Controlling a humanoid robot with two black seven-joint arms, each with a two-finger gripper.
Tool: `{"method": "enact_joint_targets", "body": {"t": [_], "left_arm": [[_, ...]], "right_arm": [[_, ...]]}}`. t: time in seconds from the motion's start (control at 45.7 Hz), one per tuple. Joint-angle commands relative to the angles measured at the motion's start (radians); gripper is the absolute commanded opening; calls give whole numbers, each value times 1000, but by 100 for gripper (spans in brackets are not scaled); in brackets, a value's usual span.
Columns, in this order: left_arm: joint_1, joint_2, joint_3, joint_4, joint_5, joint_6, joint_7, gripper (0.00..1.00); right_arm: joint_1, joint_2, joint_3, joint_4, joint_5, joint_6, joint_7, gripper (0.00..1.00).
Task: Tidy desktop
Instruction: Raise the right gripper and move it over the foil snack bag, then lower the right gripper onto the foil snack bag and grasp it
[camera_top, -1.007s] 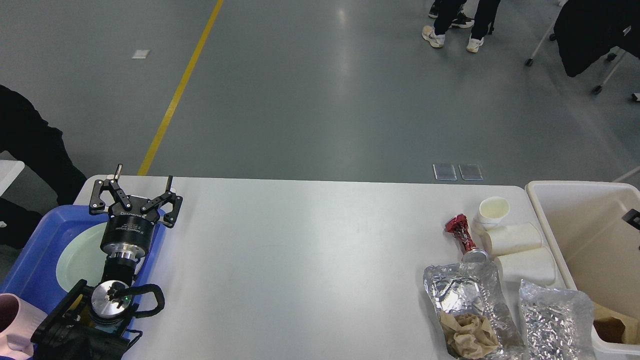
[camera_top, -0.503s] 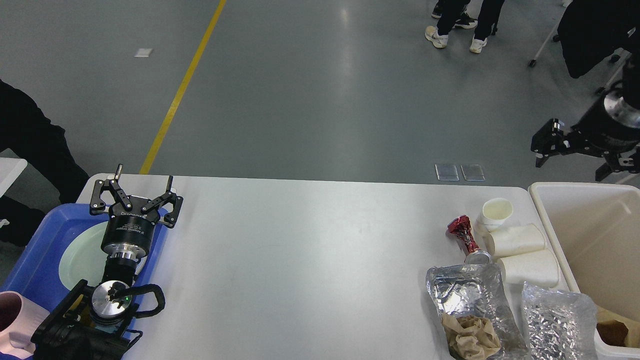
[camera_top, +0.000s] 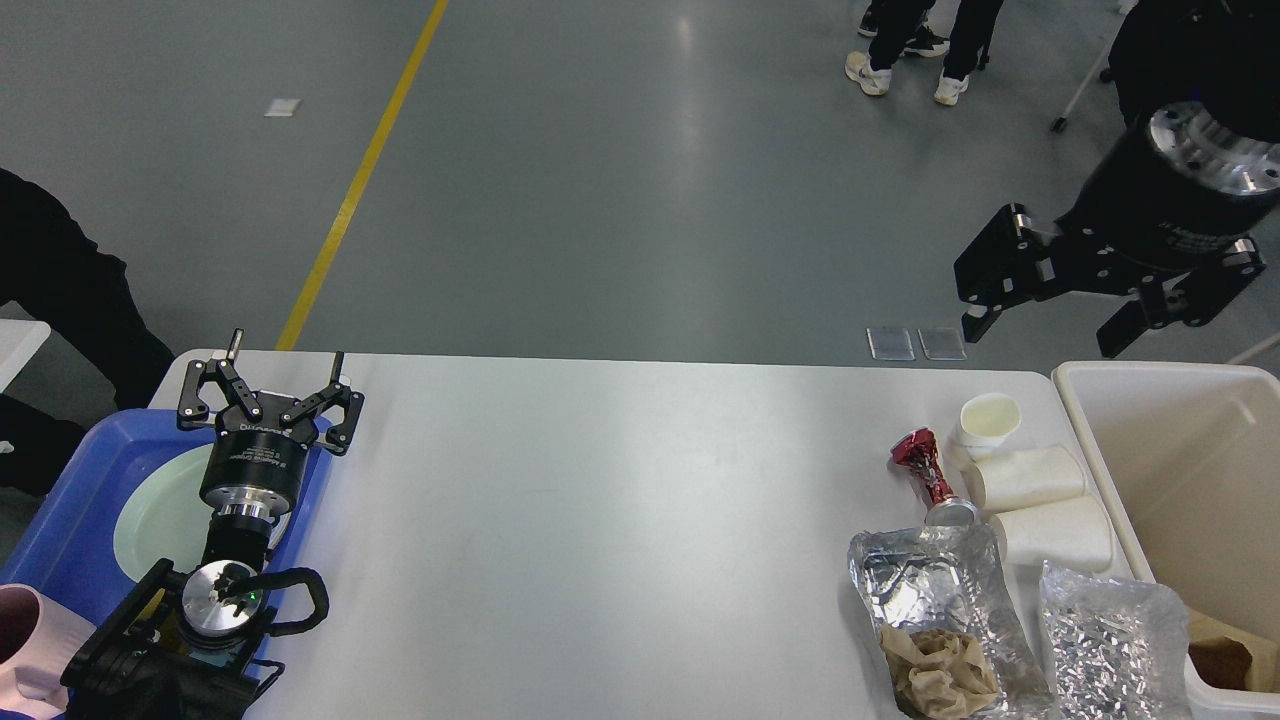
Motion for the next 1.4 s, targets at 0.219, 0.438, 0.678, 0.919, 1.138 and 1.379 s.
{"method": "enact_joint_targets", "body": {"t": [0.219, 0.438, 0.678, 0.919, 1.138, 1.379], "left_arm": [[0, 0, 0, 0, 0, 0, 2, 96], [0, 0, 0, 0, 0, 0, 2, 96], [0, 0, 0, 0, 0, 0, 2, 96], [0, 0, 0, 0, 0, 0, 2, 96], [0, 0, 0, 0, 0, 0, 2, 96], [0, 0, 0, 0, 0, 0, 2, 96]], "right_arm": [[9, 17, 16, 48, -36, 0, 0, 98], [1, 0, 0, 46, -41, 0, 0, 98], [-152, 0, -4, 42, -48, -110, 0, 96], [-342, 4, 21, 37, -68, -224, 2, 95], [-643, 147, 24, -52, -79, -520, 0, 92], [-821, 211, 92, -176, -76, -630, 0, 94]]}}
